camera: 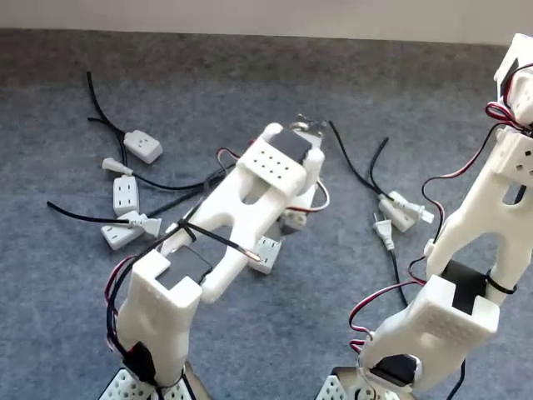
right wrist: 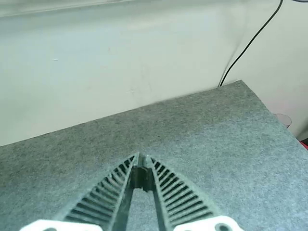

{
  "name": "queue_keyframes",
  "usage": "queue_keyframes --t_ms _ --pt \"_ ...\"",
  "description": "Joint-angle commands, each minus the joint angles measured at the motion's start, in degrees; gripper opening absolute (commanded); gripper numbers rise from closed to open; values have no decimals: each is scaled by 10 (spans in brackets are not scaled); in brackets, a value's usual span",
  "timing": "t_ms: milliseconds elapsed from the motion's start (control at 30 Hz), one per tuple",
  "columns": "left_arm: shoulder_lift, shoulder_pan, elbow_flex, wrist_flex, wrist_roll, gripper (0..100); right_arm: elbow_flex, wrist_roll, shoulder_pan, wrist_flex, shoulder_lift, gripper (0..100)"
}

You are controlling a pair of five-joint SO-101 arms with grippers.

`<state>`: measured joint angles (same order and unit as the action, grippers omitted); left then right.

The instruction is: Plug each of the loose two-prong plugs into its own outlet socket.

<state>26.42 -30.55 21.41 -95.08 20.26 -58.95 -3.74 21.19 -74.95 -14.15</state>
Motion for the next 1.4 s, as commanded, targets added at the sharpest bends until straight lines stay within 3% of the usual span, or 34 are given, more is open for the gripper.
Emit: queue_keyframes --t_ms 0,1000,1367 --pt "-11 34 1 0 32 6 -22 0 7 14 12 9" --pt "-17 3 -53 33 39 6 -22 1 7 14 12 9" --pt "-119 3 -126 32 53 8 -22 1 7 15 12 9"
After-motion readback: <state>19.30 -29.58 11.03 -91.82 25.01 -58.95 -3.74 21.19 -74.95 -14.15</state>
